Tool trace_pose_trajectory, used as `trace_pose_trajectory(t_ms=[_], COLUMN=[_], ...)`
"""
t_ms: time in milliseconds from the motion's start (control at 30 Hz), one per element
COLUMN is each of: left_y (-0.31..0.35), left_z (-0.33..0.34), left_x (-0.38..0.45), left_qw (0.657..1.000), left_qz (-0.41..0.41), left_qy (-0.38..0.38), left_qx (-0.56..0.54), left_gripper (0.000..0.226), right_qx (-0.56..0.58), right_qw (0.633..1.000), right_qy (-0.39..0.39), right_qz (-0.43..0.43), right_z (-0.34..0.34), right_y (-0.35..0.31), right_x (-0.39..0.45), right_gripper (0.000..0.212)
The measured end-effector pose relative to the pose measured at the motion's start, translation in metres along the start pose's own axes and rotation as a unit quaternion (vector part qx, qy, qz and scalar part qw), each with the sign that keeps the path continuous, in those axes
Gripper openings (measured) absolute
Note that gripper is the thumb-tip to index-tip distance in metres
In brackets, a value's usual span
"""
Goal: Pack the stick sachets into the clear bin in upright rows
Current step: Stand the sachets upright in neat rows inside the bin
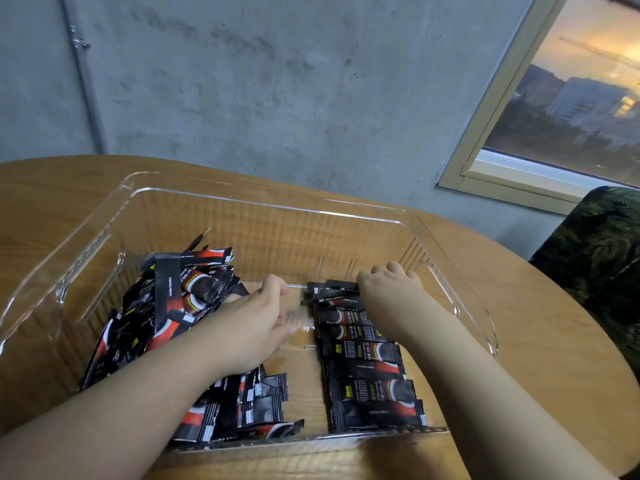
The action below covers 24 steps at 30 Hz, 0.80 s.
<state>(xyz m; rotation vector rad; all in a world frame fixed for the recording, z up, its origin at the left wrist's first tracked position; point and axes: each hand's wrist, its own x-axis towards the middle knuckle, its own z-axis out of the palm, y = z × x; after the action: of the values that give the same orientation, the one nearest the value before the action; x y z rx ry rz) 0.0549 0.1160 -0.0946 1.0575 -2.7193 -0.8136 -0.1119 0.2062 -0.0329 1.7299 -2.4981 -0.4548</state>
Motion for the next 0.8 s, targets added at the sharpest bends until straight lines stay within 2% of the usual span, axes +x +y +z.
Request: trace_pose_trajectory(t_ms=[200, 433, 533, 633, 800], left_y=[-0.005, -0.006, -0.003, 0.005, 0.009], left_z=[0.003, 0.003, 0.001, -0.004, -0.007], left_x=[0.003, 0.004, 0.002, -0.001, -0.004], left_qw=[1.0, 1.0, 0.999, 0.995, 0.988], left_qz=[0.004, 0.003, 0.019, 0.049, 0.068], left_qy=[-0.005, -0.009, -0.004, -0.012, -0.07], left_qx=[0.0, 0.004, 0.029, 0.085, 0.118], left_gripper=[0.042, 0.039, 0.029, 0.021, 0.031], right_qx=[-0.075, -0.092, -0.082, -0.043, -0.037], right_qw=[0.996, 0.993, 0.995, 0.999, 0.998], right_qy=[-0.057, -0.053, -0.027, -0.004, -0.011], right_qz=[0.0, 0.045, 0.053, 0.016, -0.056], right_z=[0.011, 0.006, 0.002, 0.001, 0.008], right_y=[-0.005, -0.006, -0.004, -0.004, -0.007], right_x=[-0.009, -0.012, -0.016, -0.02, -0.026], right_gripper=[0.05, 0.055, 0.054, 0.049, 0.053])
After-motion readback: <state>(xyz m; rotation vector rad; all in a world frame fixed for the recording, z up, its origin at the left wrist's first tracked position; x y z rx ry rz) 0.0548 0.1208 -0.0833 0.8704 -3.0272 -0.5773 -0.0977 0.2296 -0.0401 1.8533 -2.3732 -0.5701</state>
